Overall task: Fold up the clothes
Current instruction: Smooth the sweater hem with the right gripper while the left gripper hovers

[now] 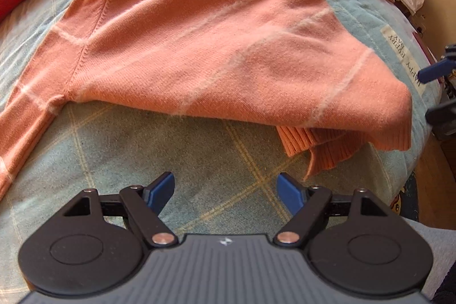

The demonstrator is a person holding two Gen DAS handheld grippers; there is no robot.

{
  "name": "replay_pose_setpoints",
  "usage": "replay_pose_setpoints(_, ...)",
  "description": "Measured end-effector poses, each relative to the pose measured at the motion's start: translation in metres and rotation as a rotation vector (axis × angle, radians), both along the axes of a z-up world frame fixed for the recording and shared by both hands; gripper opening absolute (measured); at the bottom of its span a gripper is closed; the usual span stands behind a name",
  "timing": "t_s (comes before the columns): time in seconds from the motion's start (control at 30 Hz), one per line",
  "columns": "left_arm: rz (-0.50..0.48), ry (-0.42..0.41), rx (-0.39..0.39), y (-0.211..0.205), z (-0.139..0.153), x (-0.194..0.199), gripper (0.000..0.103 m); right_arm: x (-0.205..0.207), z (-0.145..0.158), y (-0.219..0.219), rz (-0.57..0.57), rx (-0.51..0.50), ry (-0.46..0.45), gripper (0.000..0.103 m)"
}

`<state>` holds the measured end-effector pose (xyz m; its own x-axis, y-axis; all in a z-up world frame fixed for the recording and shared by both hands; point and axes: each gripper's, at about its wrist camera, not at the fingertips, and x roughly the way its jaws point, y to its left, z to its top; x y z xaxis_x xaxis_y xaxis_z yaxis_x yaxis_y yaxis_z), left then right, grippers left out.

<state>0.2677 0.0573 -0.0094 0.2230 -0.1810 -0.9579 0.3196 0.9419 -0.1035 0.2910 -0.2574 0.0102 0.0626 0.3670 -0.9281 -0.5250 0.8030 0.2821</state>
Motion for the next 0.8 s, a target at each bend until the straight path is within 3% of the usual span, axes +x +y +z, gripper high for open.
replay_pose_setpoints(0.17, 0.019, 0.018, -0.03, 0.006, -0.006, -0.006, 0.079, -0.015, -0.038, 0.05, 0.098, -0.108, -0.01, 0.091)
replay_pose_setpoints(0.23, 0.028, 0.014, -0.033, 0.01, -0.005, -0.007, 0.079, -0.014, -0.049, 0.065, 0.125, -0.19, -0.069, 0.088)
replay_pose_setpoints(0.33, 0.046, 0.008, -0.038, 0.016, -0.004, -0.008, 0.079, -0.004, -0.039, 0.076, 0.128, -0.256, -0.187, 0.088)
replay_pose_setpoints(0.53, 0.119, -0.024, -0.046, 0.032, 0.0, -0.004, 0.079, 0.03, 0.008, 0.093, 0.152, -0.245, -0.403, 0.088)
replay_pose_setpoints(0.63, 0.162, -0.035, -0.06, 0.035, 0.002, 0.001, 0.079, 0.06, 0.011, 0.108, 0.202, -0.256, -0.431, 0.09)
replay_pose_setpoints(0.8, 0.215, -0.049, -0.069, 0.037, 0.001, 0.011, 0.079, 0.104, -0.018, 0.132, 0.296, -0.274, -0.422, 0.091)
